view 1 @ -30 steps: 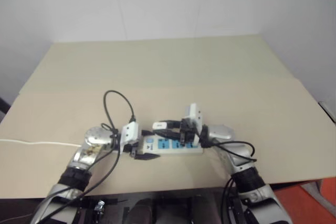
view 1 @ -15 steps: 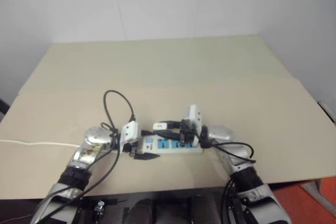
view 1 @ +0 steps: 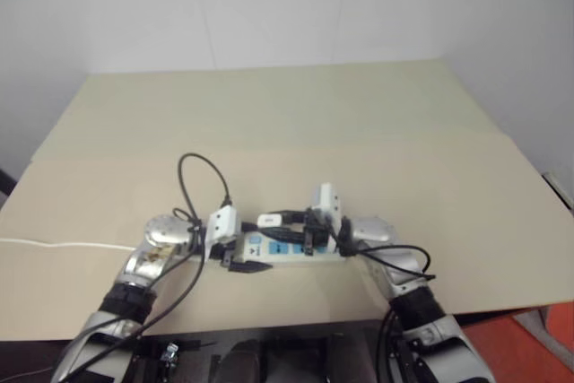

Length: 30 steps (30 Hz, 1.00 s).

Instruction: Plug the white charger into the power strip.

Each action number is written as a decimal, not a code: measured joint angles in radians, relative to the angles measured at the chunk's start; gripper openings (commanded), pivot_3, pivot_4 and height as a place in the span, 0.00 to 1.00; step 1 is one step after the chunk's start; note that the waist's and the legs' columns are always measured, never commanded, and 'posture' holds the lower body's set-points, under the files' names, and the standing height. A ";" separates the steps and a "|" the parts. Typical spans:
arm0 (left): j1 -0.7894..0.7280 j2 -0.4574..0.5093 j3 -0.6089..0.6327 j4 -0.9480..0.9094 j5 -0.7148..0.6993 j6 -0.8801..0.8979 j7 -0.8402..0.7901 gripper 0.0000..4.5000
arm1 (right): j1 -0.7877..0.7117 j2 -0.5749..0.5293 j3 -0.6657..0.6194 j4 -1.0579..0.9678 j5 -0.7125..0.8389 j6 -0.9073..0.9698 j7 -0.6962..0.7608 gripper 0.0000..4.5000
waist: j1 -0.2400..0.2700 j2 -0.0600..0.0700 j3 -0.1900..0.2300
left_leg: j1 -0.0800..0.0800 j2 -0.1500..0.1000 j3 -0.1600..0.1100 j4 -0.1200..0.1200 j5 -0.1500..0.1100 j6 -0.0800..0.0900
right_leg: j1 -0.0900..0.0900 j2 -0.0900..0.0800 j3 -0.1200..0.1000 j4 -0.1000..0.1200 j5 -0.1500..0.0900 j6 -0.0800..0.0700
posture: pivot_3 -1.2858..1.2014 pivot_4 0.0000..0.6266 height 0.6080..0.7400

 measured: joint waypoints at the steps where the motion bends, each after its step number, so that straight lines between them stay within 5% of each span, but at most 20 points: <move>1: 0.000 0.000 0.000 0.000 0.000 0.000 0.000 0.74 | 0.001 0.000 0.000 0.001 0.000 -0.003 0.000 0.25 | 0.000 0.000 0.000 | 0.000 0.000 0.000 0.000 0.000 0.000 | 0.000 0.000 0.000 0.000 0.000 0.000 | 0.52 0.24 1.00; 13: 0.001 0.000 -0.004 0.007 0.006 0.015 0.008 0.74 | -0.017 -0.005 0.011 0.105 0.001 -0.099 0.021 0.25 | -0.001 -0.001 -0.001 | 0.014 0.001 0.000 -0.006 0.000 0.000 | 0.014 0.000 0.001 -0.004 -0.005 0.006 | 0.52 0.24 1.00; 30: 0.002 0.001 -0.014 -0.005 0.005 0.011 0.010 0.74 | -0.009 -0.074 0.022 0.102 0.012 -0.094 0.064 0.25 | 0.003 -0.001 -0.002 | 0.013 0.000 -0.001 -0.010 0.000 0.000 | 0.014 0.000 0.000 -0.010 -0.004 0.006 | 0.52 0.24 1.00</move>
